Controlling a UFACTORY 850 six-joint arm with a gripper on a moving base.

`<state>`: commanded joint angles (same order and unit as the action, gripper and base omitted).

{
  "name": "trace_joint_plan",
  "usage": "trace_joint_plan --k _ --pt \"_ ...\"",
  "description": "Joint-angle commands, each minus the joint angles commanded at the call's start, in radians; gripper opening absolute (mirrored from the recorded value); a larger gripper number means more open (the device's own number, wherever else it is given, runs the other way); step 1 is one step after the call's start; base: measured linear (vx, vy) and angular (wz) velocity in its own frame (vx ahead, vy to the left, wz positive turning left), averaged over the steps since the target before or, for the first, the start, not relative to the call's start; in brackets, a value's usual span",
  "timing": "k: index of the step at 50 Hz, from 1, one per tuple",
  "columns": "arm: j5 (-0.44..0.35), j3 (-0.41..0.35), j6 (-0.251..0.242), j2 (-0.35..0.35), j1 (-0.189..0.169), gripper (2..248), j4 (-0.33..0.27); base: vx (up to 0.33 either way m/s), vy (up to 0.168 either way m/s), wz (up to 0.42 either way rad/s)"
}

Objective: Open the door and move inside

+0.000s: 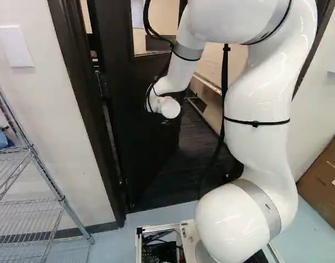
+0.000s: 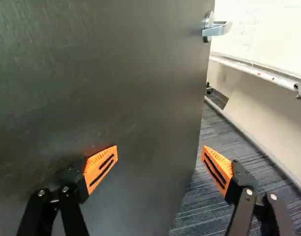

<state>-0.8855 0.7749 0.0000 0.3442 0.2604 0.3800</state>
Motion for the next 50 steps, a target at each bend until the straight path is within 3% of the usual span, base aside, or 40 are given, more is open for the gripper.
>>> trace_joint_plan --k 50 --pt "0.000 0.179 0.000 0.142 0.050 247 -0.105 0.000 0.000 0.000"
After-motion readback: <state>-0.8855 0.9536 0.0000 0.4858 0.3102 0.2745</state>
